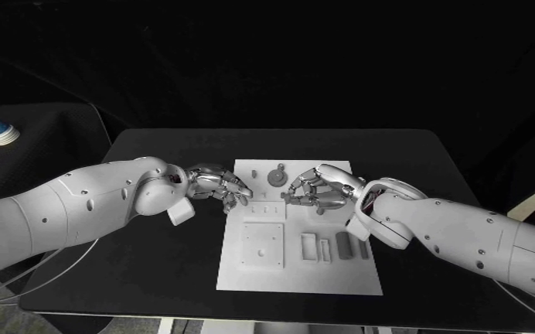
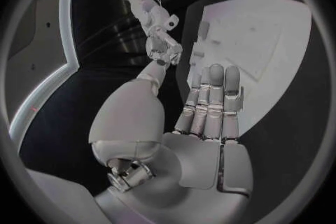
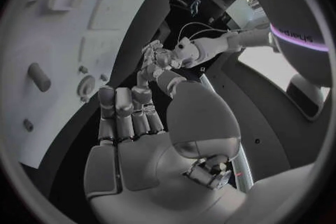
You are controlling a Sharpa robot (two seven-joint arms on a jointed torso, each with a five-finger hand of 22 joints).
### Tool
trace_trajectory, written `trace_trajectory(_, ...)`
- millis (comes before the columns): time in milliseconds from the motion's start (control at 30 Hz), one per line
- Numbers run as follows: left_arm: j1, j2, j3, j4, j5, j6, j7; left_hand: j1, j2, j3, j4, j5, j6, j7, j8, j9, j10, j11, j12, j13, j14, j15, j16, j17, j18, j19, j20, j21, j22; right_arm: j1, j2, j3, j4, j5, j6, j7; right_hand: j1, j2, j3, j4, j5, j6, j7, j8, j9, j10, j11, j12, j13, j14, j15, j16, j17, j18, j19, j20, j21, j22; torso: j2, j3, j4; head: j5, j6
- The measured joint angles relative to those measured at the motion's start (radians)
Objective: Assemble the parts on the task board
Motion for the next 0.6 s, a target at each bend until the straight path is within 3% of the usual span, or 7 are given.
trace_trajectory(167, 0.0, 0.021, 0.0, 0.011, -0.135, -0.272, 0.136, 0.092, 0.013, 0.027, -0.025, 0.0, 0.076, -0.009, 0.019, 0.016, 0.067, -0.007, 0.069, 0.022, -0.007, 0.0, 0.0, -0.013, 0.009, -0.002, -0.001, 0.0, 0.0, 0.0, 0.005, 0.0, -0.047, 0.232, 0.055, -0.052, -0.001, 0.0, 0.0, 0.0, 0.0, 0.0, 0.0, 0.0, 0.0, 0.0, 0.0, 0.0, -0.002, 0.0, 0.0, 0.0, -0.001, 0.0, 0.0, 0.0, 0.0, 0.0, -0.001, -0.0007, 0.0, -0.007, 0.012)
trace_trajectory(300, 0.002, 0.044, 0.0, 0.017, -0.278, -0.455, 0.227, 0.118, 0.005, 0.034, -0.027, 0.0, 0.09, -0.006, 0.023, 0.018, 0.08, -0.009, 0.083, 0.026, -0.007, 0.0, 0.0, -0.017, 0.009, -0.002, -0.001, 0.0, 0.0, 0.0, 0.011, 0.0, -0.067, 0.424, 0.098, -0.093, -0.006, 0.003, 0.002, 0.003, -0.001, 0.0, 0.0, 0.0, 0.0, 0.0, 0.0, 0.0, -0.002, 0.0, 0.0, 0.0, -0.001, 0.0, 0.0, 0.0, 0.0, -0.001, -0.001, -0.0012, 0.0, -0.015, 0.024)
trace_trajectory(467, 0.007, 0.095, 0.0, 0.009, -0.425, -0.622, 0.313, 0.124, -0.002, 0.034, -0.027, 0.0, 0.09, -0.006, 0.023, 0.018, 0.08, -0.009, 0.084, 0.026, -0.007, 0.0, 0.0, -0.018, 0.008, -0.001, -0.001, 0.0, 0.0, 0.001, 0.018, 0.0, -0.098, 0.623, 0.166, -0.134, -0.013, 0.003, 0.003, 0.003, -0.001, 0.0, 0.0, 0.0, 0.0, 0.0, 0.0, 0.0, -0.003, 0.0, 0.0, 0.0, -0.002, -0.001, 0.0, 0.0, 0.0, -0.001, -0.001, -0.0012, 0.0006, -0.028, 0.037)
trace_trajectory(600, 0.01, 0.125, 0.0, -0.014, -0.498, -0.711, 0.362, 0.133, -0.011, 0.031, -0.031, 0.0, 0.09, -0.006, 0.023, 0.018, 0.08, -0.009, 0.084, 0.026, -0.003, -0.004, 0.0, -0.02, 0.008, -0.001, -0.001, 0.0, 0.0, 0.0, 0.023, 0.001, -0.134, 0.743, 0.274, -0.155, -0.014, 0.004, 0.003, 0.003, -0.001, 0.0, 0.0, 0.0, 0.0, 0.0, 0.0, 0.0, -0.004, 0.001, 0.002, 0.0, -0.003, -0.001, 0.0, 0.0, 0.0, -0.002, 0.0, -0.0012, 0.0011, -0.036, 0.048)
